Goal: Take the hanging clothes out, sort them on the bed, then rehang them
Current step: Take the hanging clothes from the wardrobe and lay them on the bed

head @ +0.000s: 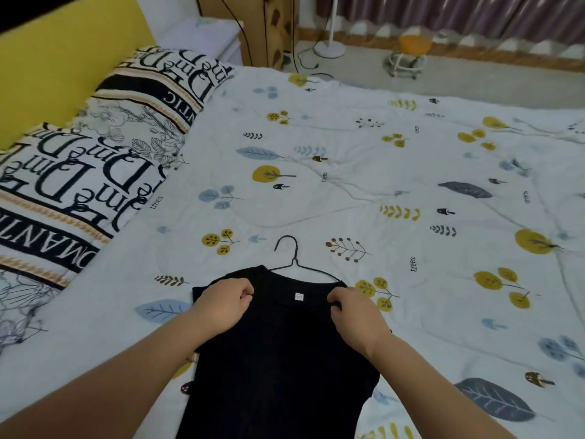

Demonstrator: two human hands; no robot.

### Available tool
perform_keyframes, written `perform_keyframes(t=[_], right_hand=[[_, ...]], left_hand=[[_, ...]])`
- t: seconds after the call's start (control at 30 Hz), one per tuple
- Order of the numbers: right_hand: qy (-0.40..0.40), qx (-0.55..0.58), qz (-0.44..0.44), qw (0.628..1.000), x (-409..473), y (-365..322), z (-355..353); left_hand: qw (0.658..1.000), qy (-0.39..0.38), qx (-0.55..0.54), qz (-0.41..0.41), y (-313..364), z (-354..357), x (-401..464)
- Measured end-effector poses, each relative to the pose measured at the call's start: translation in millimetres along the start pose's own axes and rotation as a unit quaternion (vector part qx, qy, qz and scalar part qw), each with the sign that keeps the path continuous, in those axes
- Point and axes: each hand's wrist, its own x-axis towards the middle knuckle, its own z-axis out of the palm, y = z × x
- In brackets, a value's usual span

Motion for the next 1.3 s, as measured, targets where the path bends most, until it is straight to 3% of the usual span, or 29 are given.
perform_keyframes(t=[0.4, 0.77, 1.03, 1.3], right_hand=[[0.033, -0.116, -0.159, 0.980, -105.4, -146.0, -58.4], [0.042, -0.176, -0.309, 0.934, -253.2, -305.2, -14.9], [-0.015, -0.242, -0.432, 0.869, -366.0, -414.9, 44.4], [-0.086, -0.321, -0.541, 0.773, -442.6, -528.7, 88.2]], left_hand=[[0.994, 0.112, 0.011, 0.005, -15.6, -121.1, -160.3], [0.977, 0.194, 0.022, -0.082, -115.6, -166.9, -389.2], [0.970, 0.158, -0.021, -0.183, -198.3, -164.8, -559.1], [0.916, 0.199, -0.036, -0.346, -265.3, -161.3, -692.7]])
